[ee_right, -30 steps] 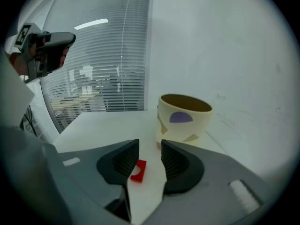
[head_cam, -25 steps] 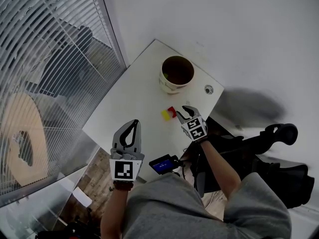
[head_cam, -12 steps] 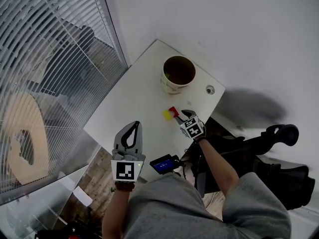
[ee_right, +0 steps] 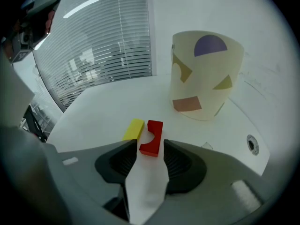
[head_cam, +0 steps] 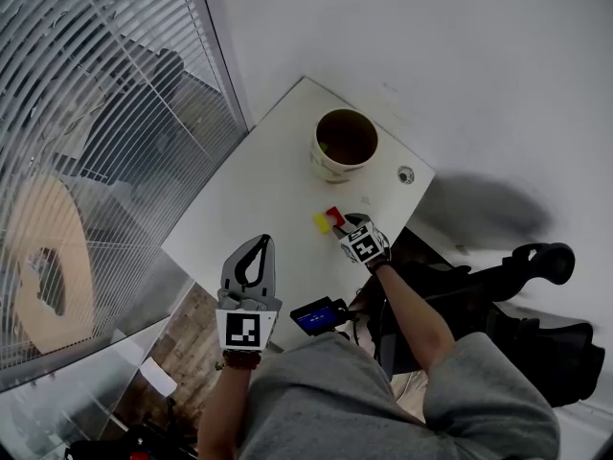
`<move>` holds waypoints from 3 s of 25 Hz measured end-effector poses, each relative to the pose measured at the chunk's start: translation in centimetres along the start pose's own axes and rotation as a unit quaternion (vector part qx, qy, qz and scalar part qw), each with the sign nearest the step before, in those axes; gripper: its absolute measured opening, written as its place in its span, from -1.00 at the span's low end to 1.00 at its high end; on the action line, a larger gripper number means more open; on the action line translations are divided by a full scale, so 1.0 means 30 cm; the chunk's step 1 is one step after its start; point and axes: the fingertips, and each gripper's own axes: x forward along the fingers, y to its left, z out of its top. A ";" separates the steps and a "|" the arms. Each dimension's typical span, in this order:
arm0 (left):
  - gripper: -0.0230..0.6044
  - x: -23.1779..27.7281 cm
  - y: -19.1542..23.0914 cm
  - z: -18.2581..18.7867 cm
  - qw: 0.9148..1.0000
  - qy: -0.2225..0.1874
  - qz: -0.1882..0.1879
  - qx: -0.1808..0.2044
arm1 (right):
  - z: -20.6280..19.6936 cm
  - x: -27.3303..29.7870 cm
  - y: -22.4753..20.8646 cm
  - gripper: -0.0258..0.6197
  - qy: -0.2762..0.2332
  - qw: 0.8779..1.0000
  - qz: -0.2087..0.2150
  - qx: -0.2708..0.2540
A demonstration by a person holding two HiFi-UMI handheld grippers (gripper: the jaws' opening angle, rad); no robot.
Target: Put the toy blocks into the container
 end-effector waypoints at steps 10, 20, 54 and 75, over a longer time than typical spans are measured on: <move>-0.90 0.011 0.006 0.001 1.000 0.000 0.001 -0.003 | -0.034 0.064 0.002 -0.34 0.021 1.000 0.000 0.008; -0.90 0.016 0.007 0.001 1.000 -0.001 -0.001 -0.011 | -0.041 0.053 0.009 -0.44 0.028 1.000 0.006 0.010; -0.90 0.016 -0.047 0.010 1.000 -0.011 -0.025 -0.005 | 0.406 -0.400 0.248 -0.45 -0.176 0.983 0.045 -0.037; -0.90 -0.002 -0.036 0.020 1.000 -0.018 -0.018 -0.007 | 0.652 -0.620 0.044 -0.45 -0.262 0.962 -0.030 -0.076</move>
